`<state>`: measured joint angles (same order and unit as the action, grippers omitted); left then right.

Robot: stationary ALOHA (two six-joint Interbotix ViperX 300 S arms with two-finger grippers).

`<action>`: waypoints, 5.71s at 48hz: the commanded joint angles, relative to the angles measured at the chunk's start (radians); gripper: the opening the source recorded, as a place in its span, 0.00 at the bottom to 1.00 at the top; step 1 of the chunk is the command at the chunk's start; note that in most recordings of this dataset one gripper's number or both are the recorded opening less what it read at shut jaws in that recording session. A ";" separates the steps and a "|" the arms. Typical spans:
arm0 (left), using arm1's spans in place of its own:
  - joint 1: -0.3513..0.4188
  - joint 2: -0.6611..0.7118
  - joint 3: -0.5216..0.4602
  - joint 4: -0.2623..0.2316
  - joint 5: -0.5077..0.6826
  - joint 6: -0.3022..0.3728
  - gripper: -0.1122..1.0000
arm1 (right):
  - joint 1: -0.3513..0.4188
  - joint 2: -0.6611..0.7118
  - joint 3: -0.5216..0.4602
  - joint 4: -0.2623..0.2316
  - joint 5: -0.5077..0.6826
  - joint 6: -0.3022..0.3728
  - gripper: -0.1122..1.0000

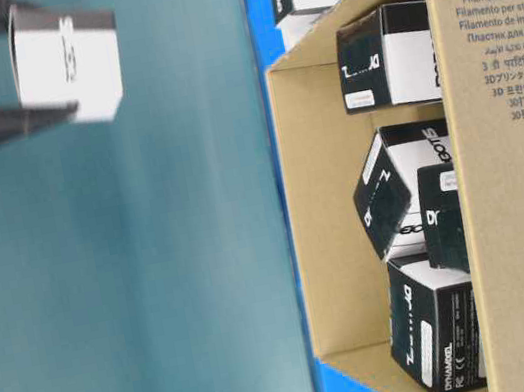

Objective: Pick a box that is randomly placed inside the cardboard box.
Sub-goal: 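Lift the black box and carry it right over the white tray, then lower the held box into the tray beside the other box, then open the right gripper and withdraw it to the right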

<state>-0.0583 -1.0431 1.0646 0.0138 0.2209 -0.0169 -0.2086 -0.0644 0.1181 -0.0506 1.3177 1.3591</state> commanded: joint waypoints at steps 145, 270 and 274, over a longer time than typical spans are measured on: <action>0.015 0.028 -0.072 0.003 0.009 -0.015 0.04 | -0.176 -0.069 0.703 -0.040 -0.611 -0.087 0.99; 0.064 -0.107 -0.008 0.003 0.021 -0.017 0.04 | 0.158 -0.900 0.827 -0.055 -1.227 -1.223 0.95; 0.061 -0.117 -0.009 0.003 0.020 -0.017 0.04 | 0.160 -0.914 0.834 -0.055 -1.215 -1.223 0.95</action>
<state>0.0046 -1.1597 1.0753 0.0138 0.2516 -0.0322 -0.0491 -0.9710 0.9557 -0.1043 0.0997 0.1381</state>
